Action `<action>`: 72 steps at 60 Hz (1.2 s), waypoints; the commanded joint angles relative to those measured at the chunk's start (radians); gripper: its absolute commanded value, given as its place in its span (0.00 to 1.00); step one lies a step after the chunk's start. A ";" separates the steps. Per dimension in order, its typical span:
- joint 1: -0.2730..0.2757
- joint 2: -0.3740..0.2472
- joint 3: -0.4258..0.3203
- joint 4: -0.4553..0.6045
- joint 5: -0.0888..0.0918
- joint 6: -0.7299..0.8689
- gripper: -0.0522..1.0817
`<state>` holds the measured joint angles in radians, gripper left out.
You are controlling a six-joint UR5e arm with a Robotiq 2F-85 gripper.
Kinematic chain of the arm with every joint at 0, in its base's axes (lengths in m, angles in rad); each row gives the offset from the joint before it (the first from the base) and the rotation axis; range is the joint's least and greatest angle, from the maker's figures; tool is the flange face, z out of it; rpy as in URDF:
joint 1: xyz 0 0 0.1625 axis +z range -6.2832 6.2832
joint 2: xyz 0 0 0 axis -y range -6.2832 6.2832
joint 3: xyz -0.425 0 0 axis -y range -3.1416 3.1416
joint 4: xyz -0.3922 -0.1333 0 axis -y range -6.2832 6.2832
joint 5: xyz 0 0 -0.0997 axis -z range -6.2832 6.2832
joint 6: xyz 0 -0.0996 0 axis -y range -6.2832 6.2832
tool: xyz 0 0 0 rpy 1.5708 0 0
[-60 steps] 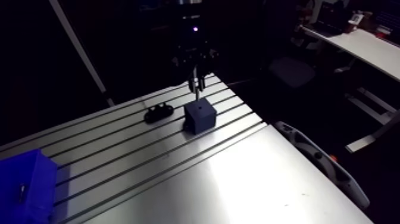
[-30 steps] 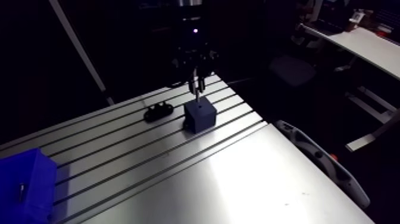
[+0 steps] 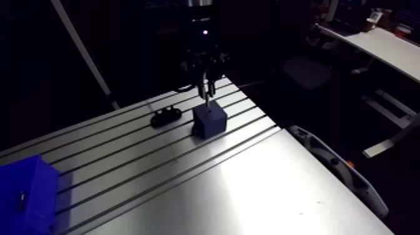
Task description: Pick up the M10 bolt and insert it into the hole until fully seated.
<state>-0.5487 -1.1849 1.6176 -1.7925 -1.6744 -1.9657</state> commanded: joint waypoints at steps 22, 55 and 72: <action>-0.010 0.003 0.007 0.000 0.000 -0.002 1.00; -0.010 0.011 0.014 -0.018 0.000 -0.002 1.00; -0.010 0.017 0.014 -0.018 0.000 -0.002 1.00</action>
<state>-0.5586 -1.1726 1.6307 -1.8099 -1.6743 -1.9673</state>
